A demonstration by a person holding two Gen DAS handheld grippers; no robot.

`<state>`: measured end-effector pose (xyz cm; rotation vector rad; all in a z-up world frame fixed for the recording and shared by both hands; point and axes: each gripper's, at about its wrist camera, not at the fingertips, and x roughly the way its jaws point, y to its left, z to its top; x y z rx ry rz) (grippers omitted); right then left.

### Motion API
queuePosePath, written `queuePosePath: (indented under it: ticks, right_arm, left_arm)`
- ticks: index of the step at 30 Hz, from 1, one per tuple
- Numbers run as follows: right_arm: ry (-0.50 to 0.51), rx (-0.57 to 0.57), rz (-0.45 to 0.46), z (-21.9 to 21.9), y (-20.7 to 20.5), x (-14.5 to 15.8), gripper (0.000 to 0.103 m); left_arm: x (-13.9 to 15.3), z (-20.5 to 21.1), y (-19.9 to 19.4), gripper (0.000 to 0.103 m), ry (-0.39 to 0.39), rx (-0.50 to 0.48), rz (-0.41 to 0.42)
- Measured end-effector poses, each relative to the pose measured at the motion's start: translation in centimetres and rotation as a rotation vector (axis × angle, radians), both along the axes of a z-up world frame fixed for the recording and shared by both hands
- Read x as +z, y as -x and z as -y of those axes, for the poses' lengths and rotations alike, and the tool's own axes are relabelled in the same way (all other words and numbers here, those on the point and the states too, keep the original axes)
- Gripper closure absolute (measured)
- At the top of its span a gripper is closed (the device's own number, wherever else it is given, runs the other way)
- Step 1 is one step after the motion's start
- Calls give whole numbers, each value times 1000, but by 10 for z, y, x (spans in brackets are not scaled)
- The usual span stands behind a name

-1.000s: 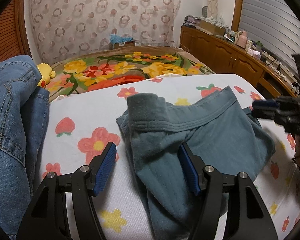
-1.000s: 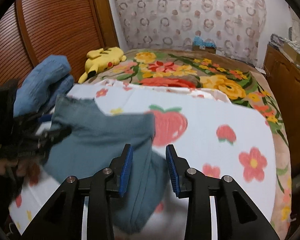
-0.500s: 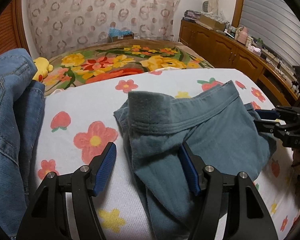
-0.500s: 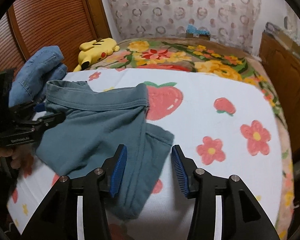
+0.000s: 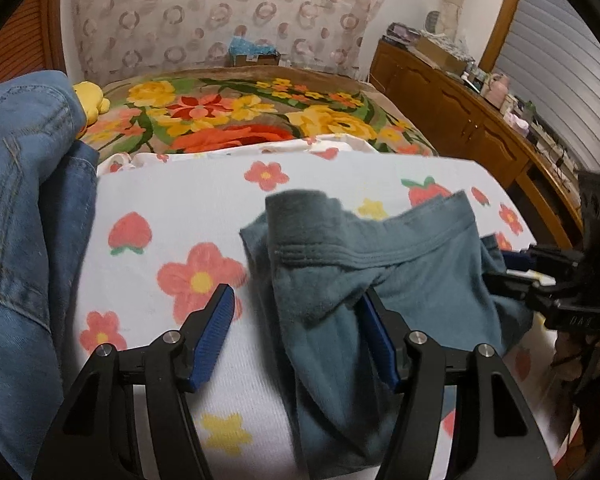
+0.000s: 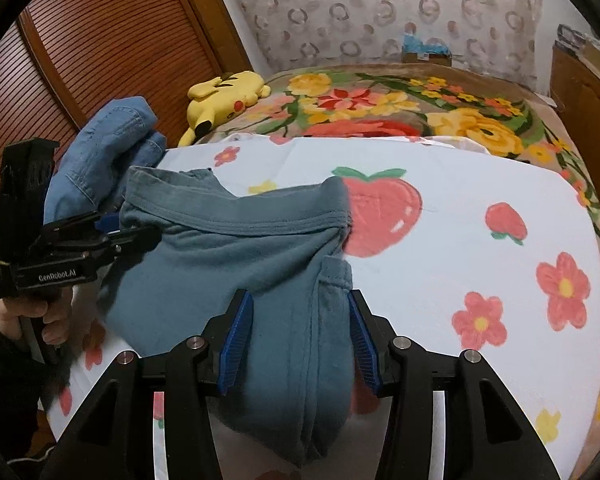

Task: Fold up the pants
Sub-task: 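Open the right gripper and hold both grippers over the folded shorts, then grasp the folded grey-green shorts with the right gripper and lift them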

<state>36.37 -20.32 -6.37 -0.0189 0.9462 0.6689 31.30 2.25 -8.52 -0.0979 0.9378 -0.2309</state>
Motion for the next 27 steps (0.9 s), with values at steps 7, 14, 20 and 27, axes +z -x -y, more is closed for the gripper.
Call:
queuePosePath:
  ticks: [7, 14, 20, 27]
  right_arm:
    - [-11, -3, -12, -2, -4, -4, 53]
    - [-18, -5, -14, -5, -5, -4, 53]
    - [-34, -3, -21, -5, -5, -5, 81]
    - [-63, -7, 7, -3, 1, 5, 91]
  left_arm:
    - [0, 3, -18, 38, -2, -7, -21]
    - [-7, 5, -33, 46, 32, -35, -63]
    - [-10, 7, -30, 74, 105, -80, -77]
    - [11, 9, -13, 84, 125, -102, -29]
